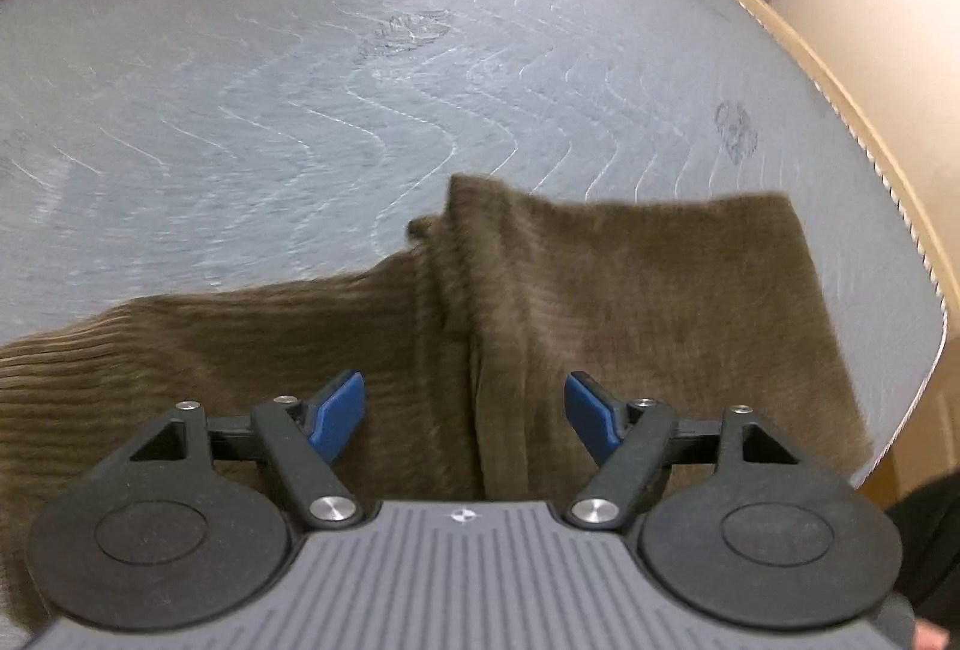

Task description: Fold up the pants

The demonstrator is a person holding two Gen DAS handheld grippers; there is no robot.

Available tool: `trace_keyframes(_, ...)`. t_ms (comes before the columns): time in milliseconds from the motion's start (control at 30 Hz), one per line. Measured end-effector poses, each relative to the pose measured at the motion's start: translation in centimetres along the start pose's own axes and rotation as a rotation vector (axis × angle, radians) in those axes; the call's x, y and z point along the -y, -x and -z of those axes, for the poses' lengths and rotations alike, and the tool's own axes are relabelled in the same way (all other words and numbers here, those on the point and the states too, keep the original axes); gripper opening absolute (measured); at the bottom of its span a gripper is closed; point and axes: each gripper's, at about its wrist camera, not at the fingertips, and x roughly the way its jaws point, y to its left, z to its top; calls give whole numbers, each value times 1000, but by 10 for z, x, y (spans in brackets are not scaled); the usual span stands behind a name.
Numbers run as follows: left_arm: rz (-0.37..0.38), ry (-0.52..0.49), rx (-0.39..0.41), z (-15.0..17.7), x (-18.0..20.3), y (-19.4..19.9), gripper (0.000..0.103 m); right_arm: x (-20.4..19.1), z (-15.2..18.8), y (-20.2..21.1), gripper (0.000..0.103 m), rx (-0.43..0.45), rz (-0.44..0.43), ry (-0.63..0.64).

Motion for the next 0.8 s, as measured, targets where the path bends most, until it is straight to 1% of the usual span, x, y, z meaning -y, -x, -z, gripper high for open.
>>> trace_keyframes(33, 0, 22, -5, -4, 0, -6, 79, 2, 2, 8, 12, 19, -29, -5)
trace_keyframes(100, -2, 74, -8, -12, -4, -17, 79, 7, 8, 18, 12, 37, -50, -16)
trace_keyframes(133, -1, 100, -9, -16, -6, -22, 79, 10, 12, 19, 14, 19, -63, -35)
trace_keyframes(200, 4, 140, -23, -22, -10, -32, 79, 17, 21, 19, 14, -18, -117, -87)
trace_keyframes(233, 1, 148, -35, -23, -11, -37, 78, 21, 24, 23, 15, -8, -118, -113)
trace_keyframes(267, -6, 147, -45, -24, -10, -42, 76, 27, 27, 28, 16, 17, -104, -149)
trace_keyframes(300, -12, 139, -51, -25, -9, -46, 73, 37, 28, 35, 23, 48, -90, -206)
trace_keyframes(333, -4, 127, -56, -26, -8, -49, 60, 50, 31, 44, 33, 88, -73, -281)
trace_keyframes(367, 15, 114, -61, -26, -6, -50, 45, 62, 35, 52, 39, 123, -48, -349)
trace_keyframes(400, 27, 94, -58, -26, -4, -49, 41, 77, 41, 61, 47, 158, -2, -429)
trace_keyframes(433, 24, 60, -49, -27, -1, -45, 33, 93, 50, 71, 53, 180, 68, -516)
trace_keyframes(467, 19, 36, -41, -27, 1, -41, 20, 108, 59, 77, 54, 184, 141, -593)
trace_keyframes(500, 16, 34, -22, -27, 0, -35, 14, 124, 71, 84, 55, 178, 227, -681)
trace_keyframes(533, 23, 52, 0, -28, -3, -28, 14, 138, 83, 89, 55, 162, 294, -758)
trace_keyframes(567, 23, 68, 19, -28, -6, -22, 3, 151, 96, 93, 55, 132, 352, -838)
trace_keyframes(600, -13, 65, 39, -28, -8, -16, 2, 163, 110, 96, 56, 88, 407, -919)
trace_keyframes(633, -79, 49, 47, -27, -9, -13, 0, 172, 123, 98, 56, 51, 450, -982)
trace_keyframes(667, -155, 38, 40, -27, -11, -14, 0, 179, 135, 100, 56, 27, 485, -1045)
trace_keyframes(700, -188, 46, 22, -27, -14, -16, 2, 186, 147, 103, 56, 10, 511, -1111)
trace_keyframes(733, -161, 72, 4, -26, -18, -17, 4, 190, 157, 105, 56, -1, 520, -1169)
trace_keyframes(767, -107, 98, -2, -25, -21, -16, 12, 192, 165, 104, 57, -10, 508, -1214)
trace_keyframes(800, -61, 111, 5, -23, -19, -13, 17, 193, 170, 101, 58, -19, 479, -1247)
